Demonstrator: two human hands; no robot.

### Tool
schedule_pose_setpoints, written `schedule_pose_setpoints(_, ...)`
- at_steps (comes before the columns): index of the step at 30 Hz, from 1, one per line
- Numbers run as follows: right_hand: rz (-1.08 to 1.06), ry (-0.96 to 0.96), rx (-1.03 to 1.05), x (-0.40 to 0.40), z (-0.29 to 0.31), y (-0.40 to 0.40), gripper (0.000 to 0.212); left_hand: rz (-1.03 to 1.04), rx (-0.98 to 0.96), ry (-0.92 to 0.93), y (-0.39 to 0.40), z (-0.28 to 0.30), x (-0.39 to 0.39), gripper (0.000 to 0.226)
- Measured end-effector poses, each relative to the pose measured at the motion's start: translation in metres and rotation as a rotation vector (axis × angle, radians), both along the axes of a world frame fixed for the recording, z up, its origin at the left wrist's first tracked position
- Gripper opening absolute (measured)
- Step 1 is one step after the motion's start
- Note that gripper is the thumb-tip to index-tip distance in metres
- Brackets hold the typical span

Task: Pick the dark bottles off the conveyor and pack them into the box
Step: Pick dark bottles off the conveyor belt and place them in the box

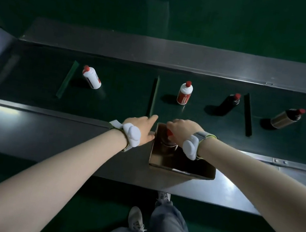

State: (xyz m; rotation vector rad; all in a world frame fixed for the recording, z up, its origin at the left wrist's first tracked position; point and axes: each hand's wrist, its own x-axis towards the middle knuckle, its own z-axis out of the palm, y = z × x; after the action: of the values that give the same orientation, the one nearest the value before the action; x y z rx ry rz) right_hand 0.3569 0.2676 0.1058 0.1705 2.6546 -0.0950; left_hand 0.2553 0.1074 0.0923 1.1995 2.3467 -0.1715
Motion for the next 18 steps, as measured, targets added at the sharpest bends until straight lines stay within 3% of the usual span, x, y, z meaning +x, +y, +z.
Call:
schedule_pose_setpoints(5, 0.069, -0.074, -0.018, -0.014, -0.079, 0.009, 0.023, 0.049, -0.112, -0.078, 0.009, -0.035, -0.006, 0.089)
schedule_pose_setpoints(16, 0.282, -0.216, -0.037, -0.038, -0.156, 0.021, 0.086, 0.008, -0.170, -0.104, 0.033, -0.081, -0.025, 0.098)
schedule_pose_setpoints(18, 0.280, -0.244, -0.053, -0.040, -0.165, 0.023, 0.087, 0.024, -0.164, -0.109, 0.034, -0.084, -0.027, 0.097)
